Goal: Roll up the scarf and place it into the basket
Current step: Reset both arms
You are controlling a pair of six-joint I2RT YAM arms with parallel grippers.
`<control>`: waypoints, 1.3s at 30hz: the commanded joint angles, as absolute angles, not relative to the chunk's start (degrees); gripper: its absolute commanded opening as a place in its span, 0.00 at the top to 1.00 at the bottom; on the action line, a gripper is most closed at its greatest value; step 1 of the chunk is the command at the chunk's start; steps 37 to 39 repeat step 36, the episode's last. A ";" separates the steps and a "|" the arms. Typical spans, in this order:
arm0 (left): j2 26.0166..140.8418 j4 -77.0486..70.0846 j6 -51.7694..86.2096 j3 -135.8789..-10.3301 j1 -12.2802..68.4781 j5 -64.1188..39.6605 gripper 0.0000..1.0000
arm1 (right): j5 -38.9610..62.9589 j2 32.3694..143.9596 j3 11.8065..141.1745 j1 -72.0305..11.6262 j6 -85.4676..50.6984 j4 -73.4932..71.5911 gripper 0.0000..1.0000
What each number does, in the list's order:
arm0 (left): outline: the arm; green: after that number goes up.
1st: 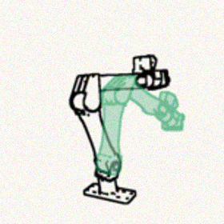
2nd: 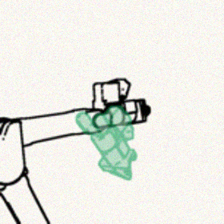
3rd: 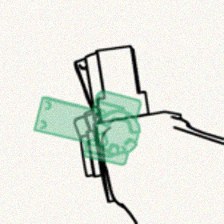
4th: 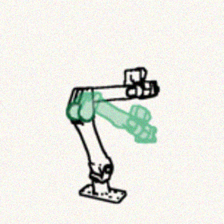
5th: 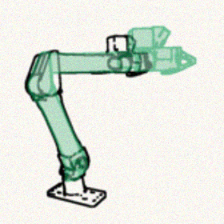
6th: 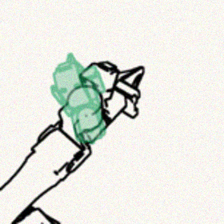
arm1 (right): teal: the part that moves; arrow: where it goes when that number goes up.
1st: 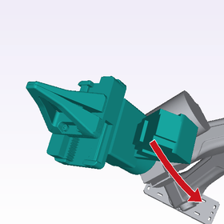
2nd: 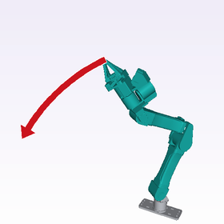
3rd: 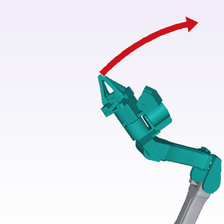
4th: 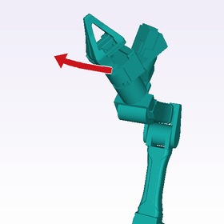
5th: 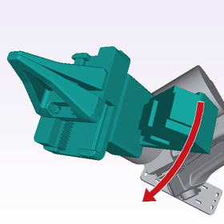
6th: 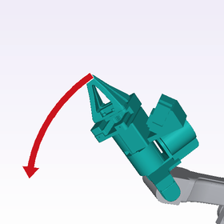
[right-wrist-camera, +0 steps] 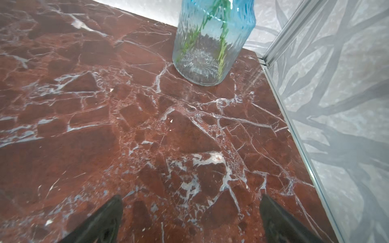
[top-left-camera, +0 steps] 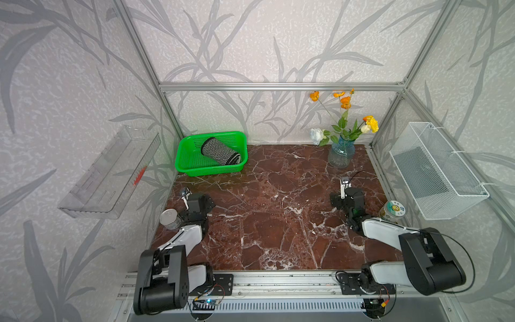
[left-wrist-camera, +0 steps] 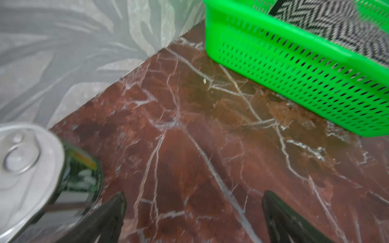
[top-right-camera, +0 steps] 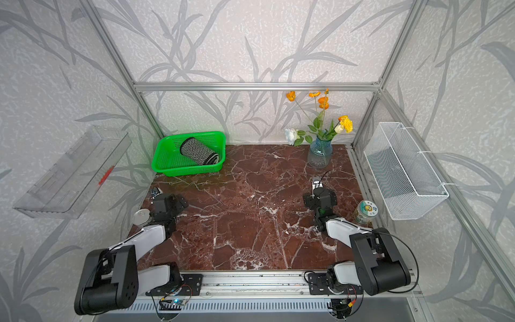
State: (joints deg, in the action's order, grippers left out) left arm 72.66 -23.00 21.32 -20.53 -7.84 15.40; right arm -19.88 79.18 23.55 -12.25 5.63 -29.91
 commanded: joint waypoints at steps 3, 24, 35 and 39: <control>79.32 -39.98 14.28 -21.93 -6.53 18.49 0.00 | -17.80 82.12 26.25 -10.75 6.34 -36.05 0.01; 87.80 -50.24 3.87 -22.06 2.98 22.66 0.01 | -7.60 90.41 20.34 -5.62 1.85 -57.39 0.01; 87.67 -49.33 3.96 -22.32 2.90 22.40 0.00 | -7.47 90.73 20.04 -5.62 2.12 -58.59 0.01; 87.58 -49.39 4.02 -22.24 2.83 22.30 0.00 | -7.47 90.70 20.05 -5.62 2.11 -58.38 0.01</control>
